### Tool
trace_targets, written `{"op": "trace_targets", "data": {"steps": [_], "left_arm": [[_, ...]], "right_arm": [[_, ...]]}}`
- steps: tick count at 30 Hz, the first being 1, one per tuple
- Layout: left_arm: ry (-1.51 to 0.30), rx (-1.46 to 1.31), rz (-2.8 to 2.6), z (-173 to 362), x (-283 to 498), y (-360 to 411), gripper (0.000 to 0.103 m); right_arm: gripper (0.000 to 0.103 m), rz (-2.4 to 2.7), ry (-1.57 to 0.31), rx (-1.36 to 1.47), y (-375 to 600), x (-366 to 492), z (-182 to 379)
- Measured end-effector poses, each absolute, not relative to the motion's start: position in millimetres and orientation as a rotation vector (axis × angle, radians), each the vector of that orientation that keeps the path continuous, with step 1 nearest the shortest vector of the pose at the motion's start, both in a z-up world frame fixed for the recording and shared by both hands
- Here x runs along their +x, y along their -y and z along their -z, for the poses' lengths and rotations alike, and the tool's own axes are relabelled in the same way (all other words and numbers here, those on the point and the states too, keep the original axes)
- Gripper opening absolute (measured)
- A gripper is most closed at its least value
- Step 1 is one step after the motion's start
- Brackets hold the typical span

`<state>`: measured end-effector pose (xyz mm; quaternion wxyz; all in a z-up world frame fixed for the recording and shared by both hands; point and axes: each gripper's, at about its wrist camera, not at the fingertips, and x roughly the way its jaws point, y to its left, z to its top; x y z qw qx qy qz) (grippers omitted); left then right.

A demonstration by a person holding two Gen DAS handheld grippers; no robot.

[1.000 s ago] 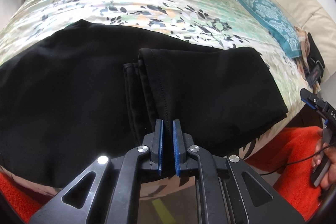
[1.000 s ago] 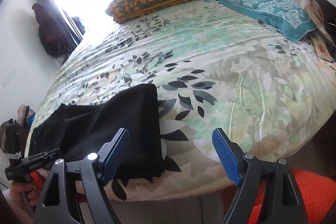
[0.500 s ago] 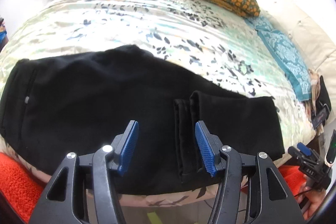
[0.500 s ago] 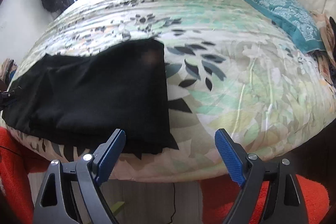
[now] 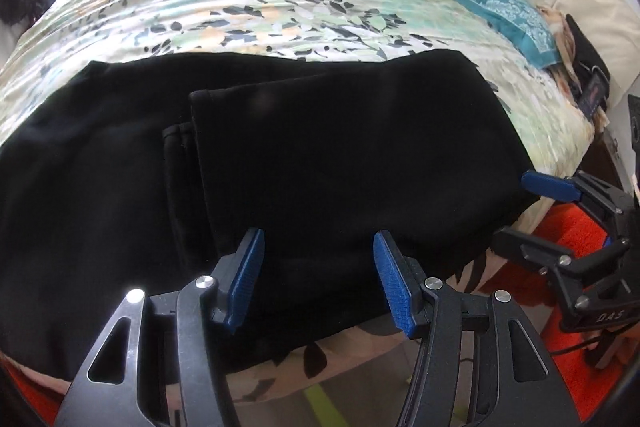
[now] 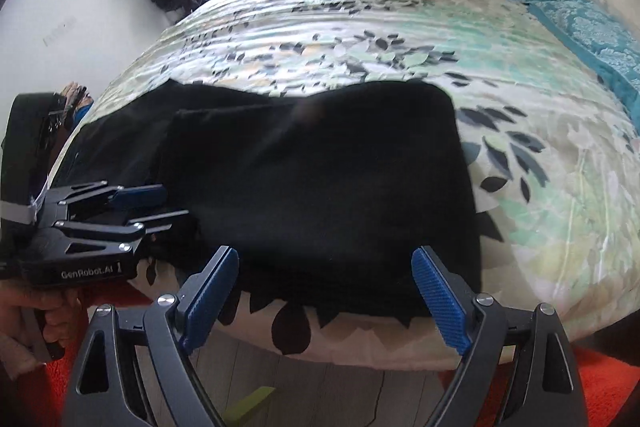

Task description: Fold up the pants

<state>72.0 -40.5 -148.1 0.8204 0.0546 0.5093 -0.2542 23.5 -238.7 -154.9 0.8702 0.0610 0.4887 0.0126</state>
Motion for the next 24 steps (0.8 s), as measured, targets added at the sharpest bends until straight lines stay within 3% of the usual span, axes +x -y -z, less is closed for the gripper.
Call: {"op": "trace_targets", "data": {"steps": [4, 6, 24], "left_arm": [[-1.061, 0.061, 0.536, 132, 67, 31, 0.061], [-1.035, 0.028, 0.521, 125, 65, 21, 0.07], [-0.922, -0.243, 0.251, 89, 94, -93, 0.08]], "right_arm": [[0.088, -0.039, -0.971, 0.093, 233, 20, 148], [0.088, -0.031, -0.925, 0.103, 236, 16, 139], [0.088, -0.031, -0.875, 0.089, 234, 16, 130]]}}
